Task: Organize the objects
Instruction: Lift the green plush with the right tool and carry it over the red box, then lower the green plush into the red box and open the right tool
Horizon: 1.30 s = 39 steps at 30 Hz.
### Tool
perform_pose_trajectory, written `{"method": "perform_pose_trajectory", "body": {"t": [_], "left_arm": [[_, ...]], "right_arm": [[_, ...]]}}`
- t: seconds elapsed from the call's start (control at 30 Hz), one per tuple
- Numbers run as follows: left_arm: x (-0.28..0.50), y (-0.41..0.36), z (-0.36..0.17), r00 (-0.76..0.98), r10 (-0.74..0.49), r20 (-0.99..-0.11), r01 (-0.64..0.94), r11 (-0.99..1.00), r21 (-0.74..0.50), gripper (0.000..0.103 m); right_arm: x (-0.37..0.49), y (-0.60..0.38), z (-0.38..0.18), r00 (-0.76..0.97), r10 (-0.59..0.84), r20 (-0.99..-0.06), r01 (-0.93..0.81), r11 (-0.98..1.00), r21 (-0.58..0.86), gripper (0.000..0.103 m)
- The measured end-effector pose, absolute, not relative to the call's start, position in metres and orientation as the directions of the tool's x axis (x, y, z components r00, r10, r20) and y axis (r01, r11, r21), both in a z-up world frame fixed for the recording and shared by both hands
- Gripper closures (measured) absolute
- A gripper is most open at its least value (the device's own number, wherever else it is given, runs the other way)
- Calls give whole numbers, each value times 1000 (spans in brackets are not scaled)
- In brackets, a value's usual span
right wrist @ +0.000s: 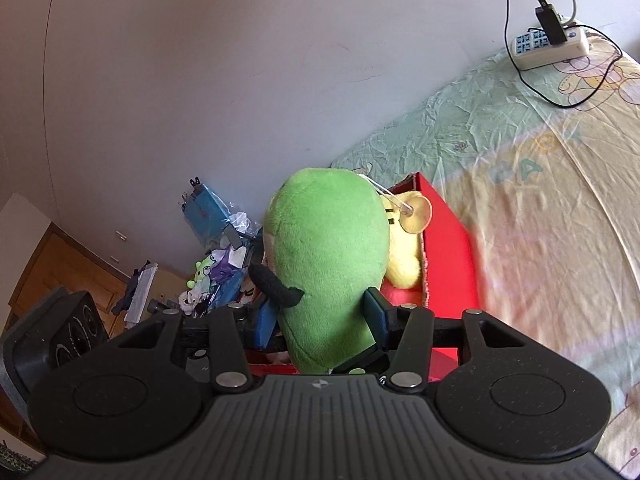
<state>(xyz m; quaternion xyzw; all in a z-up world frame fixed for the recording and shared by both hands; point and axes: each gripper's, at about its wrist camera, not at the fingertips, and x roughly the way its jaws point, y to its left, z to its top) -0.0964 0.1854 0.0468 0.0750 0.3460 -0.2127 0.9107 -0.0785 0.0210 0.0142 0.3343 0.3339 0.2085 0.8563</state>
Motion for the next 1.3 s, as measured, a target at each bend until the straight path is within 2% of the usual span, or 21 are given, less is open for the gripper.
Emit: {"method": "perform_pose_trajectory", "body": {"t": [0.1, 0.43, 0.63, 0.77, 1.1, 1.3], "left_arm": [[-94, 203, 41, 667, -358, -654, 428, 902, -57, 20], [-80, 232, 17, 699, -369, -612, 397, 913, -97, 20], [-61, 236, -4, 662, -339, -668, 377, 921, -94, 20], [-53, 240, -12, 661, -314, -681, 356, 931, -84, 17], [-47, 253, -24, 650, -250, -718, 323, 946, -37, 17], [-52, 250, -21, 654, -262, -709, 350, 936, -23, 13]], "right_arm": [[-72, 35, 14, 692, 571, -442, -139, 706, 694, 52], [-47, 63, 10, 688, 552, -472, -161, 749, 642, 53], [-32, 75, -3, 684, 522, -509, -152, 785, 601, 53], [-23, 77, -13, 665, 542, -514, -145, 769, 622, 53], [-10, 86, -37, 605, 610, -511, -109, 700, 706, 53], [-19, 75, -29, 627, 608, -487, -109, 687, 718, 51]]}}
